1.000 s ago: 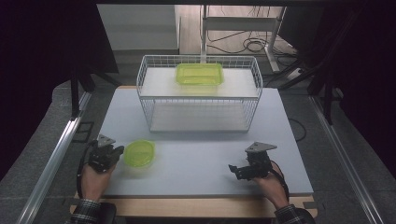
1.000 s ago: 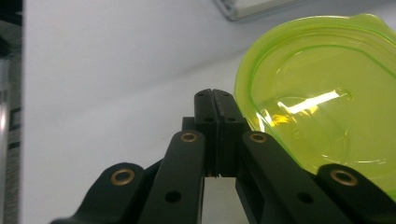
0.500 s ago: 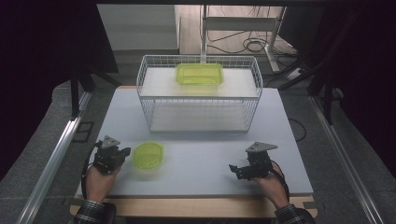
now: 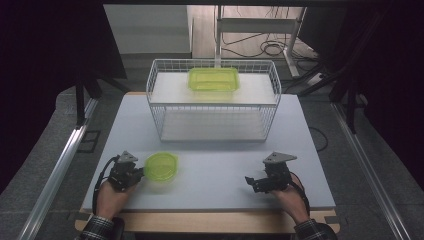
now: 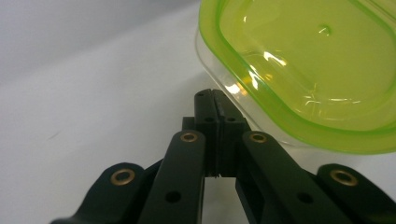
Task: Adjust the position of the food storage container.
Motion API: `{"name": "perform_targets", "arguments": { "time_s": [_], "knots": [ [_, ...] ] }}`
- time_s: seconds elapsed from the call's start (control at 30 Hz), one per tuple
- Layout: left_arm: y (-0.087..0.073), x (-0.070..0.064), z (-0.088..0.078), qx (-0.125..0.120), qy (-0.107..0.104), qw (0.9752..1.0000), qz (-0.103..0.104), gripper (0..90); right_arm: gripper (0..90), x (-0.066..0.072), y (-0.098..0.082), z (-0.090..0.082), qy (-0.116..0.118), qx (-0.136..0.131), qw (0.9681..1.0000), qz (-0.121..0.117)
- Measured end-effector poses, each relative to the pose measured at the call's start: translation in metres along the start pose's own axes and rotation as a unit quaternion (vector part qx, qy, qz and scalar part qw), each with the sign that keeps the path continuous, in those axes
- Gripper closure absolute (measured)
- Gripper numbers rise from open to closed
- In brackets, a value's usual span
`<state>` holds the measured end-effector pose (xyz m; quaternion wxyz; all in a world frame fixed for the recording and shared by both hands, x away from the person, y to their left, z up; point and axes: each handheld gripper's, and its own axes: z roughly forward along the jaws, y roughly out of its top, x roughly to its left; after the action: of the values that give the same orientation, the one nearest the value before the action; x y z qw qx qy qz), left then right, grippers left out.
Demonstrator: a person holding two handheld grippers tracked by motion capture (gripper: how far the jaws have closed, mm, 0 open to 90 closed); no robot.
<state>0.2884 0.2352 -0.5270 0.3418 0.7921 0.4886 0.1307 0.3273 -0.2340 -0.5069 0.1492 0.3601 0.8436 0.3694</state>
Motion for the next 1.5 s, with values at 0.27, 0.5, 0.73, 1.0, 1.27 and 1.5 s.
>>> {"name": "perform_targets", "arguments": {
  "time_s": [0.27,0.5,0.73,1.0,1.27,1.5],
  "knots": [
    [0.008,-0.017,0.011,0.008,-0.028,0.9994,0.017,90.0,3.5,0.0,0.0,0.0,0.001,0.0,1.0,0.0],
    [0.013,-0.036,0.017,0.012,-0.049,0.9983,0.028,90.0,3.5,0.0,0.0,0.0,0.002,0.003,1.0,0.0],
    [0.021,-0.051,0.025,0.015,-0.065,0.9967,0.046,90.0,3.5,0.0,0.0,0.0,0.003,0.004,1.0,-0.001],
    [0.03,-0.07,0.037,0.018,-0.079,0.9944,0.067,90.0,3.5,0.001,-0.001,0.002,0.007,0.003,1.0,0.0],
    [0.04,-0.092,0.051,0.016,-0.094,0.9917,0.087,90.0,3.5,0.001,-0.001,0.002,0.009,0.003,1.0,-0.001],
    [0.04,-0.096,0.053,0.015,-0.085,0.9921,0.091,88.0,3.5,0.001,-0.001,0.002,0.01,0.002,0.9999,0.0]
  ]
}}
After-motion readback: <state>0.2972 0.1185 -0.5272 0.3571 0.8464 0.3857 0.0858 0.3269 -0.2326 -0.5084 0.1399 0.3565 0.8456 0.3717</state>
